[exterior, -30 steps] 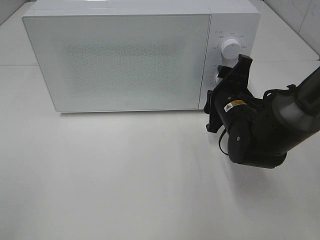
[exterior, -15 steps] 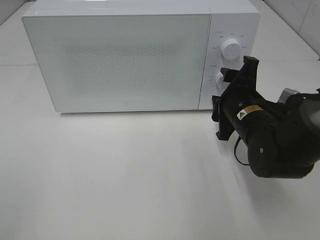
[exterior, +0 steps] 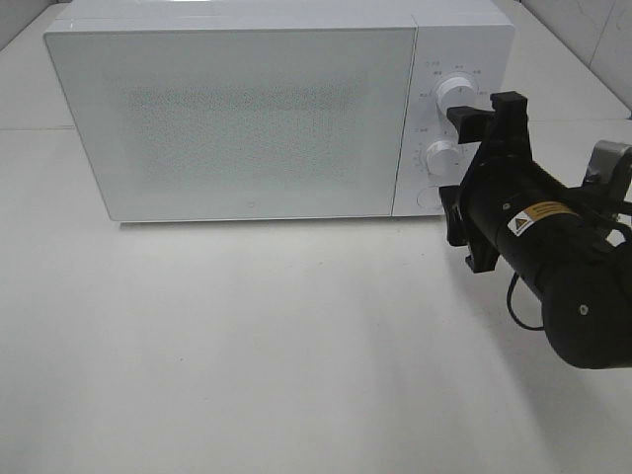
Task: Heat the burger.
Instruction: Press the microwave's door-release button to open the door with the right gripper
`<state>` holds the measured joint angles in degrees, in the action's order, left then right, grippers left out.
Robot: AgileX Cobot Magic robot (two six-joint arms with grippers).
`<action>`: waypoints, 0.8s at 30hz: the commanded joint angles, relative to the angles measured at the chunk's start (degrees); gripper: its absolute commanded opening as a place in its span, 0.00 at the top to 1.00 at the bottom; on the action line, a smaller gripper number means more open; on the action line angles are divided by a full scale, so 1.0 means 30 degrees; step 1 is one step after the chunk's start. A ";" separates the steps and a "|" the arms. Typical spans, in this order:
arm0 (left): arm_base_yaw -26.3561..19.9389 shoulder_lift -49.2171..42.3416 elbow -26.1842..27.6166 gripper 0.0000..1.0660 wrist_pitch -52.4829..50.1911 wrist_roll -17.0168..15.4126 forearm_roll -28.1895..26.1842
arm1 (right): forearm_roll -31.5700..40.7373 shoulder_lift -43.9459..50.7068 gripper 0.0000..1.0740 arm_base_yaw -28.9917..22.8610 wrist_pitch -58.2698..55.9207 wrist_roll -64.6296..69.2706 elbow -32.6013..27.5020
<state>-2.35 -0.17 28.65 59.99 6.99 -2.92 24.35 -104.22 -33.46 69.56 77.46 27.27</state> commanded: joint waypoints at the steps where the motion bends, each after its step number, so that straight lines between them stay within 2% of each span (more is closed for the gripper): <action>1: -0.0057 -0.0477 -0.0057 0.16 -0.0191 0.0000 0.0000 | -0.1318 0.1375 0.22 0.0019 0.3361 -0.2979 -0.0134; 3: -0.0057 -0.0477 -0.0057 0.16 -0.0191 0.0000 0.0000 | -0.2540 0.2254 0.23 0.0019 0.3113 -0.5061 -0.0134; 6: -0.0057 -0.0477 -0.0057 0.16 -0.0191 0.0000 0.0000 | -0.2865 0.2559 0.23 0.0019 0.2846 -0.5806 -0.0134; 9: -0.0057 -0.0477 -0.0057 0.16 -0.0191 0.0000 0.0000 | -0.3304 0.3380 0.24 0.0057 0.0840 -0.7639 -0.0134; 11: -0.0057 -0.0477 -0.0057 0.16 -0.0191 0.0000 0.0000 | -0.3285 0.4412 0.26 0.0057 -0.1738 -1.0848 -0.0134; 12: -0.0057 -0.0477 -0.0057 0.16 -0.0191 0.0000 0.0000 | -0.3285 0.4412 0.26 0.0057 -0.1738 -1.0848 -0.0134; 18: -0.0057 -0.0477 -0.0057 0.16 -0.0191 0.0000 0.0000 | -0.2559 0.5730 0.28 0.0076 -0.5500 -1.5623 -0.0134; 20: -0.0057 -0.0477 -0.0057 0.16 -0.0191 0.0000 0.0000 | -0.1700 0.6455 0.29 0.0076 -0.8231 -1.9003 -0.0115; 21: -0.0057 -0.0477 -0.0057 0.16 -0.0191 0.0000 0.0000 | -0.1700 0.6455 0.29 0.0076 -0.8231 -1.9003 -0.0115; 23: -0.0057 -0.0477 -0.0057 0.16 -0.0191 0.0000 0.0000 | -0.0363 0.7238 0.29 0.0076 -1.0600 -2.2842 -0.0115; 24: -0.0057 -0.0477 -0.0057 0.16 -0.0191 0.0000 0.0000 | -0.0363 0.7238 0.29 0.0076 -1.0600 -2.2842 -0.0115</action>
<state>-2.35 -0.17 28.65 59.99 6.99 -2.92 22.57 -83.14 -33.40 39.42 12.32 26.64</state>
